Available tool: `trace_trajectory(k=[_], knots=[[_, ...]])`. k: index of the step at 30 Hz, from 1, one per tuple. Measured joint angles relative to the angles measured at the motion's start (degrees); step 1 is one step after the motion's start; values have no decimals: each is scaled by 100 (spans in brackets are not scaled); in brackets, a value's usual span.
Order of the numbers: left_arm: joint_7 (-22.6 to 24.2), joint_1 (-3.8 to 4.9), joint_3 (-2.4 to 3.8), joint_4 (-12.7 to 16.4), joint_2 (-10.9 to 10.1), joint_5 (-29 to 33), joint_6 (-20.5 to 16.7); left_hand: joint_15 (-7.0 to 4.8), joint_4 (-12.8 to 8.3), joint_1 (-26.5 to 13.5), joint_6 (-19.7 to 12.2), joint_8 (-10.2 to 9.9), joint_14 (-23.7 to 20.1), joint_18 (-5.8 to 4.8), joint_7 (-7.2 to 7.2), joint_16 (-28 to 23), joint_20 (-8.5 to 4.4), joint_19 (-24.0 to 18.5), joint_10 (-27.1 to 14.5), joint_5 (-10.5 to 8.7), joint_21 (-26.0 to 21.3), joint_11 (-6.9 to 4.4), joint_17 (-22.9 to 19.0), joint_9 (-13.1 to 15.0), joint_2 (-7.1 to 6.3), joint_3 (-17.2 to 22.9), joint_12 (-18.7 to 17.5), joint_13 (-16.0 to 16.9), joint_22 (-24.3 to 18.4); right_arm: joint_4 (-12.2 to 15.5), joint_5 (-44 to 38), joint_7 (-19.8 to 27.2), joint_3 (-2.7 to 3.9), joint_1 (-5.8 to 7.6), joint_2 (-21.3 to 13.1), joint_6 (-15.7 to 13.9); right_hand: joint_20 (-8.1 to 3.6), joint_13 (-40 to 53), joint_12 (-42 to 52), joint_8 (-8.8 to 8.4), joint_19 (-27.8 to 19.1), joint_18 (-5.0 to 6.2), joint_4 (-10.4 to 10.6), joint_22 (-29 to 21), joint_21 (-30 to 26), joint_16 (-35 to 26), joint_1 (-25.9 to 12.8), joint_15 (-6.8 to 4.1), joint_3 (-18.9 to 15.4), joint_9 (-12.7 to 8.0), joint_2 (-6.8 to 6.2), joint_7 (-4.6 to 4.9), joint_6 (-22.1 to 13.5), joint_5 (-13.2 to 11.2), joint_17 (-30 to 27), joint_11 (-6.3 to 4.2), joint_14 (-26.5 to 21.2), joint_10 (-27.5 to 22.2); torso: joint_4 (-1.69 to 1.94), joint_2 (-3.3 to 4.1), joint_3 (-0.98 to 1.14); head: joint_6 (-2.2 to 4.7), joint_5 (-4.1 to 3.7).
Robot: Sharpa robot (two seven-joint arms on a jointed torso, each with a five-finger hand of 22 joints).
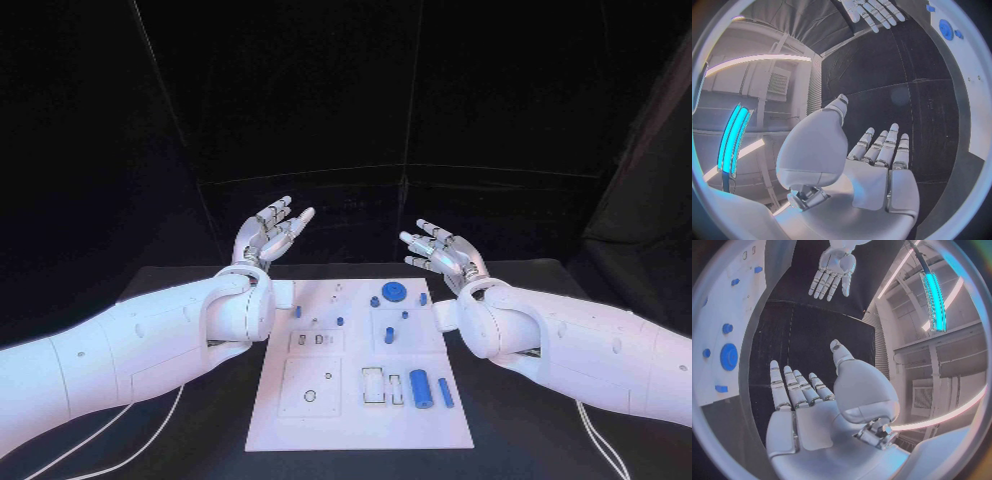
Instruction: Assemble the parts on the task board
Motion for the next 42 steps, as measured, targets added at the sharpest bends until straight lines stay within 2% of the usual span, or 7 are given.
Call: trace_trajectory(k=[10, 17, 23, 33, 35, 39, 42], knots=[[169, 10, -8, -39, -2, 92, 239, 121, 31, 214, 353, 30, 859, -1, 21, 183, 46, 510, 584, 0, 245, 188, 93, 35, 124, 1, 60, 45, 97, -345, -604, -384, -27, 70, 124, 961, 18, 113, 289, 275, 1092, 313, -496, 175, 462, 288, 777, -155, 123, 136, 21, 119, 1628, -195, 101, -71, 2061, 2017, -1, 3, -1, -1, -1], [149, 13, -6, -32, -313, 84, 474, 16, -120, 299, 1156, 179, 1729, 10, 85, 409, 45, 1642, 1806, 0, 712, 149, 175, 99, 210, -33, 278, 127, 284, -555, -3005, -594, -14, 274, -111, 572, -121, 125, 354, 379, 1741, 402, -812, 278, 814, 412, 980, -400, 248, 186, 20, 317, 2987, -249, 126, -267, 3159, 3156, 51, 133, -12, 13, -61], [121, 12, -7, 183, -419, -12, 626, -173, -300, 320, 2241, 383, 2488, 200, 243, 649, 4, 2636, 2892, 0, 1123, 0, 239, 175, 293, -71, 528, 185, 417, -504, -4309, -772, -18, 404, -96, 451, -314, 131, 344, 379, 2179, 401, -1056, 386, 1135, 442, 979, -604, 369, 196, 18, 473, 3709, -249, 152, -427, 3890, 3867, 97, 251, -15, 38, -89], [63, 30, -7, 607, -725, -229, 855, -389, -502, 336, 3091, 554, 3192, 219, 471, 802, -115, 3469, 3777, 0, 1425, -181, 281, 188, 387, -103, 679, 195, 464, -464, -6054, -1372, -8, 647, -74, 456, -730, 167, 281, 379, 3031, 401, -1224, 881, 2105, 820, 947, -1015, 457, 207, -74, 242, 4378, -334, 473, -729, 5155, 4757, 220, 495, -56, 62, -192], [52, 32, -7, 707, -790, -264, 896, -438, -583, 376, 3290, 592, 3363, 307, 463, 831, -152, 3676, 3974, 0, 1494, -228, 292, 188, 427, -116, 680, 195, 471, -434, -6426, -1562, -7, 665, -48, 516, -824, 172, 244, 375, 3142, 400, -1231, 1014, 2338, 951, 979, -1085, 451, 207, -105, 197, 4450, -375, 589, -786, 5386, 4872, 241, 541, -60, 64, -205], [29, 33, -7, 909, -889, -306, 967, -438, -596, 376, 3305, 593, 3381, 308, 461, 832, -167, 3703, 3997, 0, 1494, -240, 292, 186, 427, -119, 679, 195, 471, -404, -7059, -1895, -9, 674, 25, 691, -937, 172, 215, 321, 3294, 400, -1254, 1274, 2766, 1256, 984, -1182, 456, 206, -157, 167, 4522, -375, 858, -829, 5693, 4956, 285, 637, -69, 65, -238], [16, 33, -7, 1025, -938, -307, 1023, -438, -612, 376, 3305, 593, 3381, 308, 461, 832, -167, 3703, 3997, 0, 1494, -240, 292, 176, 427, -135, 679, 191, 465, -403, -7419, -2088, -9, 680, 75, 839, -1036, 166, 176, 225, 3393, 400, -1259, 1864, 3688, 2125, 976, -1268, 461, 206, -270, 161, 4559, -375, 1565, -829, 5785, 4722, 318, 705, -76, 58, -279]])
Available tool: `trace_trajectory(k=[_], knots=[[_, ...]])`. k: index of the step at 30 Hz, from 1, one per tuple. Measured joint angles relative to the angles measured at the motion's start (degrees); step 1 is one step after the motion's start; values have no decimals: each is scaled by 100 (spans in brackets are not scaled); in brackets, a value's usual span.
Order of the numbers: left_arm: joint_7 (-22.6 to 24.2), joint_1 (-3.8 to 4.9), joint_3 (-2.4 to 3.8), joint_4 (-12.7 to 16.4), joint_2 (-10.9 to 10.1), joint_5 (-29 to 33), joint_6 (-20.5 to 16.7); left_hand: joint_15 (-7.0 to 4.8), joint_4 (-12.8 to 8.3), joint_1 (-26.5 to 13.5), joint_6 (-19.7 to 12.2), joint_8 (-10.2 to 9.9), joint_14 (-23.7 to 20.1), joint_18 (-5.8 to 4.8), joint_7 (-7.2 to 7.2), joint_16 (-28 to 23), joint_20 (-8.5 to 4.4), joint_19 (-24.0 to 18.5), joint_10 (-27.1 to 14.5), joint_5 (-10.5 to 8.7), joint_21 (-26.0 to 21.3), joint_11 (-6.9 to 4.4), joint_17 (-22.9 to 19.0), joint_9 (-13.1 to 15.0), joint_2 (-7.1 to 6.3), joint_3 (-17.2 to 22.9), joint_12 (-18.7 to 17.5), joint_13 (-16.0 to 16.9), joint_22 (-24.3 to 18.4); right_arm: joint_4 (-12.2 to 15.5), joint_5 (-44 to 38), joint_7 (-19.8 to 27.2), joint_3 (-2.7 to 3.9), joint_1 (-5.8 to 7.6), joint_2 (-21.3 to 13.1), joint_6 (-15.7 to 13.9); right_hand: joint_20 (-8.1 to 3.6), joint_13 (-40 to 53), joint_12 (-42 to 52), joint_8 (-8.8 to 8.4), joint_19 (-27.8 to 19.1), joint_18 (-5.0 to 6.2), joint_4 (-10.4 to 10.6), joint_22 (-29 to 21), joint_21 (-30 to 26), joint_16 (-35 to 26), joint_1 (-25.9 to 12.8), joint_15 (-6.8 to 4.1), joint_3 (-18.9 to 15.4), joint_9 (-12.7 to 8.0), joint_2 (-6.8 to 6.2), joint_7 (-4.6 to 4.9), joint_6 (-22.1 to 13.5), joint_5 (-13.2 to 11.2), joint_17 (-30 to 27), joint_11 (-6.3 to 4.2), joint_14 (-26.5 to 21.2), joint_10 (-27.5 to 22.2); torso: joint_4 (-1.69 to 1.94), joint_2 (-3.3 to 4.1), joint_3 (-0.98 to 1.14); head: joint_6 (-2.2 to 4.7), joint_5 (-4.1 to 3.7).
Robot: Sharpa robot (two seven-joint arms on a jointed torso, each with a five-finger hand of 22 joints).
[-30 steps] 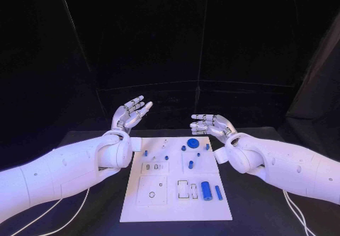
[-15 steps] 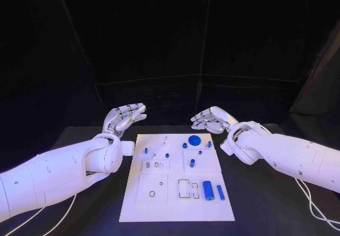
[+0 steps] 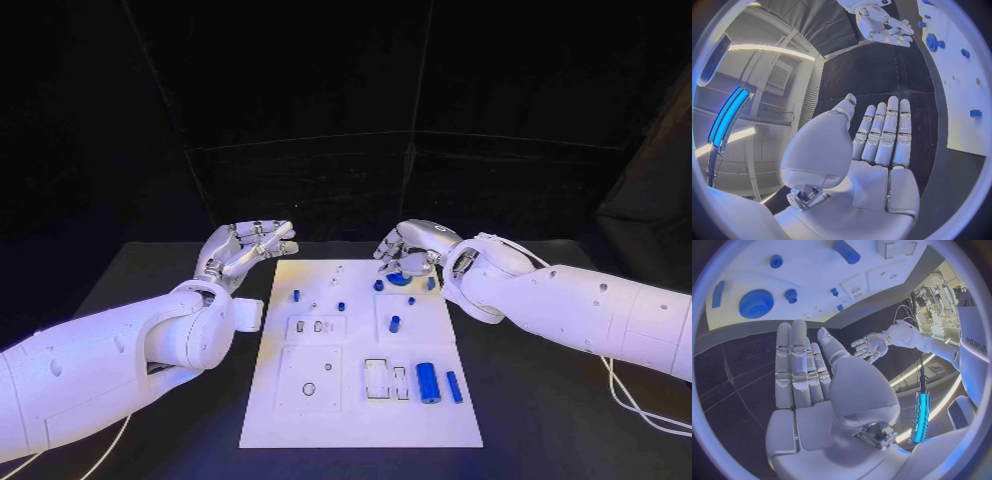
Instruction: Assemble the parts on the task board
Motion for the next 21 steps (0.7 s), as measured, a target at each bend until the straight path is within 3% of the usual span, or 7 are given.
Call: trace_trajectory(k=[6, 11, 17, 21], knots=[[-20, 0, 0, 166, -56, 23, 109, 0, -31, 0, 0, -23, 0, 0, 0, -8, 19, 20, 0, 0, 0, 0, -5, -3, 0, 2, -23, -5, -12, -38, -549, -302, 2, 6, 72, 322, 9, 0, 0, 0, -75, 0, 0, 522, 710, 832, -37, 0, 0, 0, -37, 6, -162, 0, 603, 7, 0, -293, 38, 112, -12, 20, -51], [-35, 0, 0, 228, -59, 37, 172, 0, -48, 0, -23, -38, 0, 0, 21, -33, 19, 21, -23, 0, 0, 23, -14, -9, 0, -15, -66, -10, -28, -83, -791, -457, 3, 17, 121, 546, 56, 0, 0, 0, 50, 1, 0, 1330, 1425, 1313, -37, 0, 0, -1, -37, 4, -204, 0, 947, 36, 0, -379, 57, 174, -17, 21, -71], [-51, 0, 0, 275, -60, 52, 228, 0, -48, -20, -23, -39, 0, 0, 20, -57, 19, 20, -23, 0, 0, 23, -20, -8, 20, -15, -67, -9, -35, -123, -994, -614, 5, 38, 182, 808, 76, 1, 0, 0, 232, 1, 0, 2157, 2127, 2204, -37, 0, 0, -1, -37, -14, -223, 0, 1753, 30, -1, -435, 79, 242, -27, 16, -93], [-60, 0, 0, 297, -64, 58, 251, 0, -48, -20, -27, -66, 0, 0, 24, -56, 19, 20, -32, 0, 0, 32, -20, -14, 20, -15, -67, -9, -40, -143, -1086, -694, 5, 43, 198, 928, 98, 1, 0, 0, 271, -95, 0, 2445, 2366, 2548, -37, 21, 0, -1, -37, -15, -223, 0, 2062, 30, 20, -435, 92, 273, -28, 16, -102]])
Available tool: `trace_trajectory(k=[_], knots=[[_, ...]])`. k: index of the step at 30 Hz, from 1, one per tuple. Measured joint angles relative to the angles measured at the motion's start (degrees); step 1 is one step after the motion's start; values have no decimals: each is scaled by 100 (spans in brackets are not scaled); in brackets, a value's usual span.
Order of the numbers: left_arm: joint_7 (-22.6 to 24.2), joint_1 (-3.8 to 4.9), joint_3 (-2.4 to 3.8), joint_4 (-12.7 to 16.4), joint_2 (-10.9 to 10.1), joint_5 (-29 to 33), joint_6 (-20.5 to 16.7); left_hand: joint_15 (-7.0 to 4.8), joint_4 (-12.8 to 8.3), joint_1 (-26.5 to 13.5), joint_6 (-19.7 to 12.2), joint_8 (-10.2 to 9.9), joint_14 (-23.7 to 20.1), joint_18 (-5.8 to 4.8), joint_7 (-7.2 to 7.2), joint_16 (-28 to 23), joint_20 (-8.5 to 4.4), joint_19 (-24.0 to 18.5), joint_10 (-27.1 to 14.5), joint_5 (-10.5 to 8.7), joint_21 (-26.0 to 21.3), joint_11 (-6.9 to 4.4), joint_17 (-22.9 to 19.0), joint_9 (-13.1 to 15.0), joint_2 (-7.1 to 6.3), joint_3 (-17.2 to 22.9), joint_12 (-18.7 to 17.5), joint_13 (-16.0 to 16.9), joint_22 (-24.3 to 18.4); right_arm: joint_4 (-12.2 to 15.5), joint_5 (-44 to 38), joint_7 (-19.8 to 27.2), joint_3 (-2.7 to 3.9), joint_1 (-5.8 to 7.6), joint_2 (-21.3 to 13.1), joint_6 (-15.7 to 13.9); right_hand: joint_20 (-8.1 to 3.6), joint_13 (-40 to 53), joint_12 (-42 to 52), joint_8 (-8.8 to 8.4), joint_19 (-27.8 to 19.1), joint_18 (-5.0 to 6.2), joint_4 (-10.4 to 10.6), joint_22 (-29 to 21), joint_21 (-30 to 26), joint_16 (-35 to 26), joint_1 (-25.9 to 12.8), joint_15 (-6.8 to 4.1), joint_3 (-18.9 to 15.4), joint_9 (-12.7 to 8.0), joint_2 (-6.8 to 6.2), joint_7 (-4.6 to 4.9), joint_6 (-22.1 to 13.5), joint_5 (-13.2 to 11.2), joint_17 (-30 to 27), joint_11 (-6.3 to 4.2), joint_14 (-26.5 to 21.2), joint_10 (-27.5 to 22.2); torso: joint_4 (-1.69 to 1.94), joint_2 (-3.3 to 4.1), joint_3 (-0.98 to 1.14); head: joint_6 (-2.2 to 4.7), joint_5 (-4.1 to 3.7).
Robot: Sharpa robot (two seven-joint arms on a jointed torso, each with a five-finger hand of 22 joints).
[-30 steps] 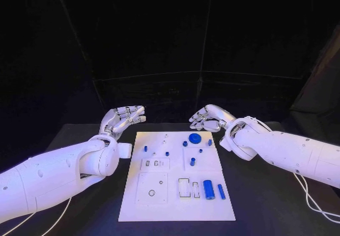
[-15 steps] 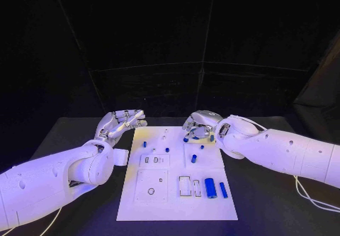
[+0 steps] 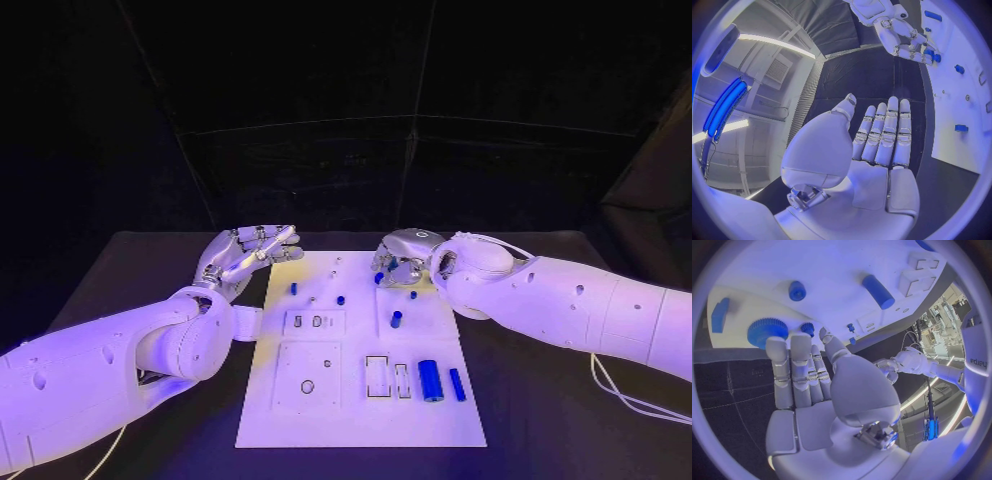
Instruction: Assemble the parts on the task board
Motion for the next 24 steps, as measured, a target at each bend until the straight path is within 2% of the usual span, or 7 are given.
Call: trace_trajectory(k=[5, 11, 12, 13, 16, 20, 24], knots=[[-16, 0, 0, 4, -9, 7, 19, 0, -16, 0, -16, 0, 0, 0, 16, 0, 0, 0, -11, 0, 0, 11, -6, 0, 0, -16, -27, 0, -2, -31, -90, -76, 1, 4, 14, 99, -5, 0, 0, 0, 67, 0, 0, 201, 163, 233, -3, 0, 0, 0, 3, 0, 0, 0, 212, 0, 0, 0, 9, 21, -2, 0, -5], [-30, 0, 0, 5, -16, 10, 33, 21, -31, 0, -17, -27, -22, -1, 16, -26, 0, 0, -32, 0, -31, 32, -12, 0, 0, -31, -52, 1, -20, -38, -137, -118, 1, 5, 22, 143, -13, 0, 0, 0, 142, 2, 76, 496, 391, 566, -100, 0, 76, -1, 191, 0, 0, 32, 513, -20, 0, 49, 13, 40, -3, -11, 3], [-34, 0, 0, 5, -16, 11, 35, 21, -31, 0, -17, -27, -22, -1, 15, -26, 0, 0, -32, 0, -31, 32, -12, 0, 0, -31, -52, 1, -20, -40, -141, -121, 1, 5, 24, 146, 4, 0, 0, 0, 159, -12, 95, 532, 419, 609, -113, 0, 95, -1, 236, 0, 0, 12, 549, -17, 0, 62, 13, 42, -3, -17, 7], [-38, 0, 1, 4, -16, 12, 38, 21, -31, 0, -16, -27, -22, -1, 15, -26, 0, 0, -32, 0, -31, 32, -12, 0, 0, -31, -52, 1, -20, -45, -143, -124, 1, 5, 27, 152, 4, 0, 0, 0, 159, -88, 113, 564, 450, 650, -114, 0, 114, -1, 237, 0, 0, -25, 581, -20, 0, 65, 13, 43, -3, -21, 8], [-48, 0, 1, -3, -15, 13, 46, 21, -31, 0, -17, -27, -22, -1, 15, -26, 0, 0, -32, 0, -31, 32, -12, 0, 0, -31, -52, 1, -27, -61, -147, -130, 1, 6, 35, 167, -18, -4, 0, 0, 181, -89, 122, 642, 506, 744, -105, 0, 188, -1, 303, -31, 31, -104, 660, -24, 0, 116, 14, 47, -3, -24, 9], [-64, 0, 1, -3, -15, 14, 53, 21, -47, -19, -37, -27, -22, -1, 36, -44, 0, 0, -44, 0, -31, 44, -12, 1, 19, -16, -69, 1, -27, -75, -148, -136, 1, 10, 43, 185, -35, -4, 22, 0, 305, -88, 118, 922, 703, 1000, -67, 0, 349, 8, 402, -24, 124, -246, 908, -63, -1, 213, 14, 57, -2, -25, 3], [-81, 2, 1, 4, -15, 15, 60, 21, -47, -19, -37, -26, -22, -1, 36, -61, 0, 0, -52, 0, -31, 52, -12, 1, 19, -16, -75, 1, -27, -92, -148, -141, 5, 16, 60, 198, -18, -4, 22, -1, 384, -112, 127, 1102, 831, 1172, -67, 0, 449, 9, 401, -26, 187, -300, 1073, -66, -1, 300, 20, 66, -1, -37, -2]])
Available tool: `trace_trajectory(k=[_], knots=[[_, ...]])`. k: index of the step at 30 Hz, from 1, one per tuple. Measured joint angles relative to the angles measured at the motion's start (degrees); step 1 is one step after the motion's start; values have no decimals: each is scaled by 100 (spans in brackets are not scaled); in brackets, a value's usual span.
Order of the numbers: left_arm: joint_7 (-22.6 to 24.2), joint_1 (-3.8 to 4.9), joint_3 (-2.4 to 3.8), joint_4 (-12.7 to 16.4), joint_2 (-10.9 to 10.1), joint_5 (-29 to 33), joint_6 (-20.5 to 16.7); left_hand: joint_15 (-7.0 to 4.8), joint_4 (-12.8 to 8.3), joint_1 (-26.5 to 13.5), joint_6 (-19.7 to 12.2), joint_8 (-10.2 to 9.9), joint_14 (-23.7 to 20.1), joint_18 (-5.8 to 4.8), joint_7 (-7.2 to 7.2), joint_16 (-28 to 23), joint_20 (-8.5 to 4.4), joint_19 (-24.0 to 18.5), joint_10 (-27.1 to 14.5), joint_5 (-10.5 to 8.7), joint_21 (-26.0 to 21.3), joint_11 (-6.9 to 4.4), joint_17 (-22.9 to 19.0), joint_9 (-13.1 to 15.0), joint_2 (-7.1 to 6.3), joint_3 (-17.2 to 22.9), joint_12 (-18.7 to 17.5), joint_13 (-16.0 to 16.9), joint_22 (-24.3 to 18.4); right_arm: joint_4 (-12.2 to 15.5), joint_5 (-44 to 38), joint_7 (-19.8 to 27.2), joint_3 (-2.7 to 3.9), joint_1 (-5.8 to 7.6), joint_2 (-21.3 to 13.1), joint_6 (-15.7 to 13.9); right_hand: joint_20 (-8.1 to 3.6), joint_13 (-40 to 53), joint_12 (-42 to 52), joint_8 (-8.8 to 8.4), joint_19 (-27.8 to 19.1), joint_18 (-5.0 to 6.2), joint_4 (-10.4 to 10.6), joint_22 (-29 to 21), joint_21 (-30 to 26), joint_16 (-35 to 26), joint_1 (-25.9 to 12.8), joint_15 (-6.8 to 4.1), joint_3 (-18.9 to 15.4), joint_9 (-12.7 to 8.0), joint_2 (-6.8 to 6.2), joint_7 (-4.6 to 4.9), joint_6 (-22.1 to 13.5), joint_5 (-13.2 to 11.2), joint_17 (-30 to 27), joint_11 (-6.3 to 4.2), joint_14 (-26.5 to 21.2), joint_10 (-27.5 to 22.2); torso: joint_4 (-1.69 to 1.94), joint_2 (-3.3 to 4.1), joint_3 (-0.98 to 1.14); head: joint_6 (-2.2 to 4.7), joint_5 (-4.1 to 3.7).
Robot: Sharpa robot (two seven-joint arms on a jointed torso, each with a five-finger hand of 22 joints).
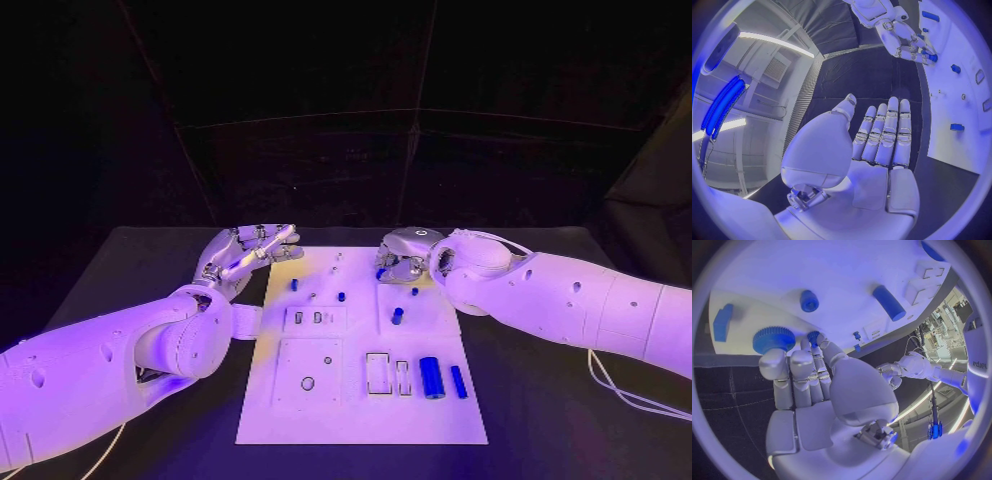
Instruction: Assemble the parts on the task board
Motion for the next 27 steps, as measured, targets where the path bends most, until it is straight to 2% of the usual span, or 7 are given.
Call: trace_trajectory(k=[1, 8, 15, 17, 19, 25, 27], knots=[[-5, 0, 0, 0, 0, 0, 2, 0, 0, 0, 0, -4, 0, 0, 0, 0, 0, 0, 0, 0, 0, 0, 0, 0, 0, 0, 0, 0, -5, -3, 0, -2, 1, 1, 5, 2, -19, 0, 0, -1, 19, -66, 1, 43, 26, 43, 0, 0, 26, -1, 0, -17, 19, -1, 40, -9, 0, 23, 1, 1, 0, -2, 0], [-34, 0, 0, -2, 1, 2, 16, 0, 0, 0, 0, -23, 0, 0, 0, 0, 0, 0, 0, 0, 0, 0, 0, 0, 0, 0, -2, 0, -6, -10, -2, -27, 3, 4, 24, -16, -38, 3, 26, 34, 143, -66, -36, 348, 240, 325, 9, 0, 302, 0, 8, -36, 180, -136, 293, -56, 0, 175, 3, 4, -1, -24, 12], [-58, 0, 0, -5, -1, 3, 33, 0, 0, 1, -22, -23, 0, 0, -21, 0, 0, 0, 0, 0, 0, 0, -5, 1, -1, 0, -2, 0, -12, 10, -16, -45, -2, 1, 27, -148, -38, 3, 23, 34, 143, -65, -112, 474, 340, 445, 71, 0, 592, 1, -23, -3, 214, -114, 366, -14, 0, 216, -2, 7, -7, -32, 2], [-65, 0, 0, -5, -1, 3, 39, 0, -17, 1, -22, -23, 0, 0, -21, 0, 0, 0, 0, 0, -2, 0, -5, 1, -1, 17, -2, 0, -12, 56, -16, -34, -2, -1, 21, -275, -31, 1, 20, 33, 196, -77, -131, 577, 411, 535, 124, 0, 730, 1, -81, 11, 229, 32, 442, -15, 0, 236, -2, 7, -8, -26, -1], [-71, 0, 0, -5, -1, 4, 45, 0, -18, 1, -21, -23, 0, 0, -21, 0, 0, 0, 0, 0, -24, 0, -5, 1, -1, 18, -2, 0, -12, 99, -11, -7, -2, -1, 23, -419, -30, 1, 16, 33, 213, -155, -138, 647, 463, 604, 96, 0, 845, 1, -133, 12, 230, 110, 494, -27, 0, 248, -3, 8, -9, -19, -1], [-88, 3, 0, -10, 1, 5, 61, 0, -18, 1, -21, -23, 0, 0, -21, 0, 20, 20, 0, 0, -24, 0, -5, 1, -1, 18, -2, 0, -18, 73, 21, 64, -1, 42, 150, -875, -20, 10, 16, 33, 223, -155, -109, 692, 488, 643, 23, 0, 971, 1, -253, 14, 231, 127, 523, -37, 0, 258, 7, 14, -15, 10, 12], [-93, 3, 0, -10, 4, 6, 66, 0, -18, 1, -21, -23, 0, 0, -21, 0, 20, 20, 0, 0, -24, 0, -5, 1, -1, 18, -2, 1, -18, 17, 30, 71, 2, 57, 216, -981, -20, 11, 16, 33, 223, -155, -99, 695, 488, 643, 23, 0, 985, 1, -253, 14, 232, 127, 523, -37, 0, 258, 15, 15, -16, 15, 12]])
